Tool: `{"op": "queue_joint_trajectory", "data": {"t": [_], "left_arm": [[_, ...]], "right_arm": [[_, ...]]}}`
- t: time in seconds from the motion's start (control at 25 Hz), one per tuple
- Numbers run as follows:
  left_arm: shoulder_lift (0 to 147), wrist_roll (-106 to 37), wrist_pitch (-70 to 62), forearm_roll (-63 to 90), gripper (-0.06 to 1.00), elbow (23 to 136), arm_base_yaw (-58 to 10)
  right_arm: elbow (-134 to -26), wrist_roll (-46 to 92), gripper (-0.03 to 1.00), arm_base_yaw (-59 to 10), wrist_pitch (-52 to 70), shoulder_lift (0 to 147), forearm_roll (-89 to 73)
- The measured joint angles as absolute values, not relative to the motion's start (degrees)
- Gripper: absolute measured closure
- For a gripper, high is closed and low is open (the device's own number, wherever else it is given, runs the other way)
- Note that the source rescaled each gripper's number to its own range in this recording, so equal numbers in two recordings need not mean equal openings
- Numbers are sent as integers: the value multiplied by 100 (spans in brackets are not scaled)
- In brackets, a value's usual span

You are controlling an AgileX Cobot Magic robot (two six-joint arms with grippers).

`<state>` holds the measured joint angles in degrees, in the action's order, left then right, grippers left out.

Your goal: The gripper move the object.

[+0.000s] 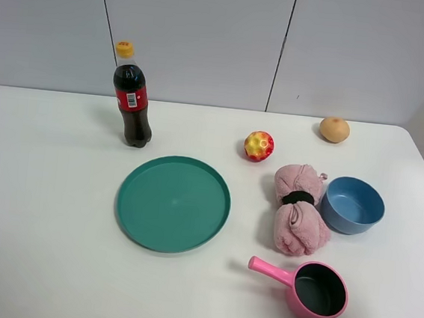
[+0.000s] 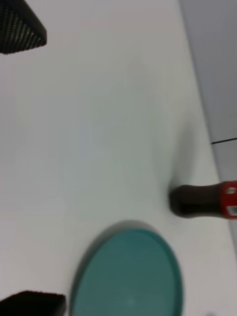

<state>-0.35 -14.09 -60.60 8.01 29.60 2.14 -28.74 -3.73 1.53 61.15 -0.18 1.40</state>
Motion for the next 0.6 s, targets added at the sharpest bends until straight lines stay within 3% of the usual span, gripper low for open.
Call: {"op": "queue_joint_trajectory", "data": {"t": [0.6], "left_arm": [[-35,-1382,-6056,789,-1,2926,214]], "right_arm": [[-2874,-373,-3,153,6115,-18,140]]}}
